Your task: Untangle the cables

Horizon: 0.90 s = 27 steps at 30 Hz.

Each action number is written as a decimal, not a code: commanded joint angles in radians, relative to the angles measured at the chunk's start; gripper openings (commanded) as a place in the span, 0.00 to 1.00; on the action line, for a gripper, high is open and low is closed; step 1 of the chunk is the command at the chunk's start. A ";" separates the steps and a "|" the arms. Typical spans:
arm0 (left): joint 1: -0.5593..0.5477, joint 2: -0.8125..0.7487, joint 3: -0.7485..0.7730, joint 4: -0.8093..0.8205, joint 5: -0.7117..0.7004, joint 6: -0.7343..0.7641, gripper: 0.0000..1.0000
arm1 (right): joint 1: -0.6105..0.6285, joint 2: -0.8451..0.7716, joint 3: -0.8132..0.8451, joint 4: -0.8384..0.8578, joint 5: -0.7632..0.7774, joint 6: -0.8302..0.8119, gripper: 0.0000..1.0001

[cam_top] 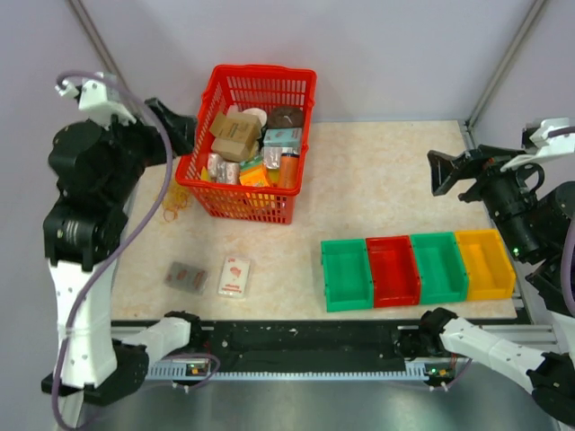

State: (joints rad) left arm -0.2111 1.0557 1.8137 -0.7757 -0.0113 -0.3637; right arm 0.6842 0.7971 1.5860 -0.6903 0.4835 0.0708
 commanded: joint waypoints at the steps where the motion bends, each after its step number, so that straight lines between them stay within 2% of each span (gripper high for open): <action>1: 0.154 0.177 0.055 -0.159 0.053 -0.110 0.99 | -0.009 0.027 0.016 -0.020 -0.037 0.011 0.99; 3: 0.359 0.190 -0.006 -0.091 0.182 -0.205 0.99 | -0.009 0.021 0.006 -0.020 -0.068 0.017 0.99; 6: 0.568 0.162 -0.182 0.060 0.136 -0.387 0.98 | -0.008 0.021 -0.012 -0.021 -0.085 0.041 0.99; 8: 0.657 0.155 -0.328 0.175 0.100 -0.524 0.98 | -0.008 0.017 -0.023 -0.025 -0.109 0.063 0.99; 10: 0.693 0.177 -0.472 0.274 0.083 -0.610 0.98 | -0.009 0.016 -0.032 -0.025 -0.138 0.075 0.99; 14: 0.731 0.309 -0.542 0.343 0.106 -0.679 0.98 | -0.009 0.010 -0.046 -0.026 -0.160 0.086 0.99; 15: 0.745 0.344 -0.560 0.375 0.126 -0.692 0.98 | -0.009 0.005 -0.049 -0.026 -0.154 0.081 0.99; 17: 0.776 0.414 -0.600 0.491 0.251 -0.701 0.98 | -0.009 -0.009 -0.057 -0.025 -0.141 0.078 0.99; 19: 0.779 0.502 -0.579 0.529 0.382 -0.698 0.98 | -0.009 -0.021 -0.069 -0.025 -0.134 0.076 0.99; 24: 0.766 0.670 -0.577 0.553 0.506 -0.759 0.98 | -0.009 -0.042 -0.101 -0.009 -0.128 0.086 0.99; 27: 0.745 0.719 -0.594 0.595 0.499 -0.776 0.98 | -0.009 -0.045 -0.110 0.000 -0.135 0.090 0.99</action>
State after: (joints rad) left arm 0.5514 1.7374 1.2301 -0.2901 0.3988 -1.0817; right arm 0.6842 0.7593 1.4876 -0.7242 0.3466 0.1471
